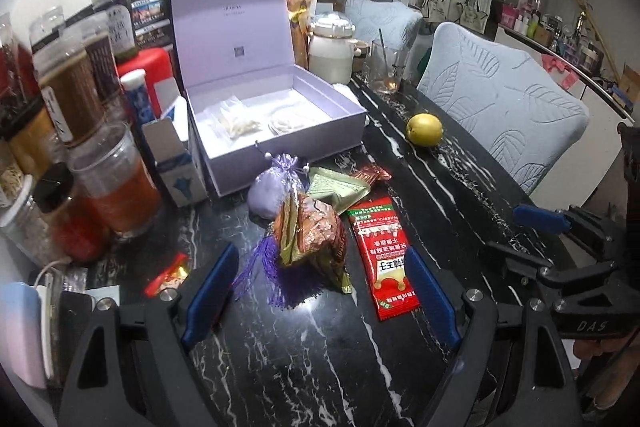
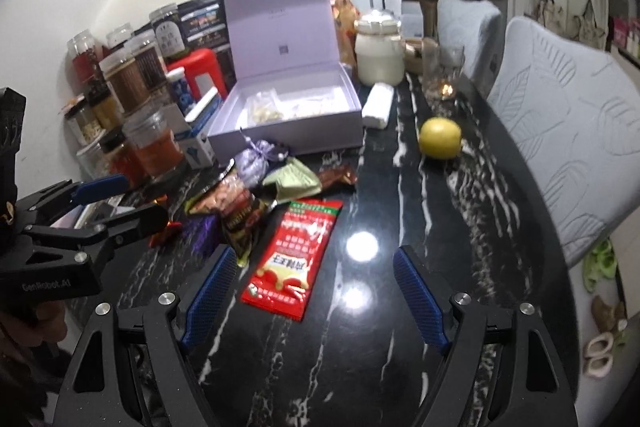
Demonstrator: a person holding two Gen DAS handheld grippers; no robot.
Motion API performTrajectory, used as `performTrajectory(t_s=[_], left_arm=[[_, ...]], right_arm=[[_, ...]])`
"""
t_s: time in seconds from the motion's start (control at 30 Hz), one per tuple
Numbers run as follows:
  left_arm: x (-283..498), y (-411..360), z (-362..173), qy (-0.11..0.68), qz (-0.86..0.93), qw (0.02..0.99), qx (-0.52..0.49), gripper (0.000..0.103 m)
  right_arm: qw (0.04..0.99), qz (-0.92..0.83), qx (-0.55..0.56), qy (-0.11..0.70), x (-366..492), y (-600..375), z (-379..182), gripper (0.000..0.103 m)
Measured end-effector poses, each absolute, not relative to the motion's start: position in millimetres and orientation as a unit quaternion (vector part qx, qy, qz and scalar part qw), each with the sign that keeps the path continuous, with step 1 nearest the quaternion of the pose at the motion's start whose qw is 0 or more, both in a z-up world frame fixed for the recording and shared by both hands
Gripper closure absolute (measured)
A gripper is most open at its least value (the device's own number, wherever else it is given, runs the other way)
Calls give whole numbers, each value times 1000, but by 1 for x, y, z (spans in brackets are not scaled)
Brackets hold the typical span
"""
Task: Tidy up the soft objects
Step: 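Grasp the patterned orange-green snack bag with the left tool, then lift the patterned bag with left tool while right tool grasps red printed packet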
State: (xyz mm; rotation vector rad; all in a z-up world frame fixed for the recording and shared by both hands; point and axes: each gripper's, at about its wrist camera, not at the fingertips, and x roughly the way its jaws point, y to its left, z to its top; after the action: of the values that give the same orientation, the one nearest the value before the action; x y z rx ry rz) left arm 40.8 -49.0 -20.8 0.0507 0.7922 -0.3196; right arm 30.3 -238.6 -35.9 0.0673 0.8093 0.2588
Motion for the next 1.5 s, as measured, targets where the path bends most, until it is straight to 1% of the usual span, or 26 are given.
performTrajectory(t_s=[0.4, 0.53, 0.57, 0.77, 0.8, 0.87, 0.9, 0.93, 1.03, 1.33, 1.5], left_arm=[[77, -66, -62, 417, -151, 896, 25, 18], [95, -69, -76, 437, -149, 887, 14, 19], [99, -69, -78, 439, -145, 886, 15, 22], [110, -76, -92, 449, -139, 882, 26, 23], [113, -76, -94, 453, -140, 880, 25, 24], [116, -75, -98, 457, -138, 879, 20, 37], [118, -75, -100, 458, -134, 879, 20, 40], [119, -74, -101, 458, -132, 879, 18, 43], [118, -73, -100, 456, -132, 880, 14, 45], [93, -59, -82, 446, -138, 885, 1, 45], [69, -38, -72, 437, -123, 891, -5, 45]], right_arm=[[890, 130, 52, 434, 53, -251, -77, 21], [883, 139, 55, 446, 64, -254, -87, 21], [881, 140, 56, 449, 68, -255, -89, 21], [875, 137, 67, 460, 82, -264, -97, 21], [874, 136, 69, 461, 85, -265, -98, 21], [873, 135, 70, 462, 88, -266, -99, 21], [873, 135, 71, 463, 88, -267, -100, 21], [873, 134, 71, 464, 89, -267, -100, 21], [871, 133, 73, 468, 91, -267, -102, 21], [867, 147, 66, 472, 90, -249, -104, 21], [868, 149, 42, 471, 86, -226, -108, 21]])
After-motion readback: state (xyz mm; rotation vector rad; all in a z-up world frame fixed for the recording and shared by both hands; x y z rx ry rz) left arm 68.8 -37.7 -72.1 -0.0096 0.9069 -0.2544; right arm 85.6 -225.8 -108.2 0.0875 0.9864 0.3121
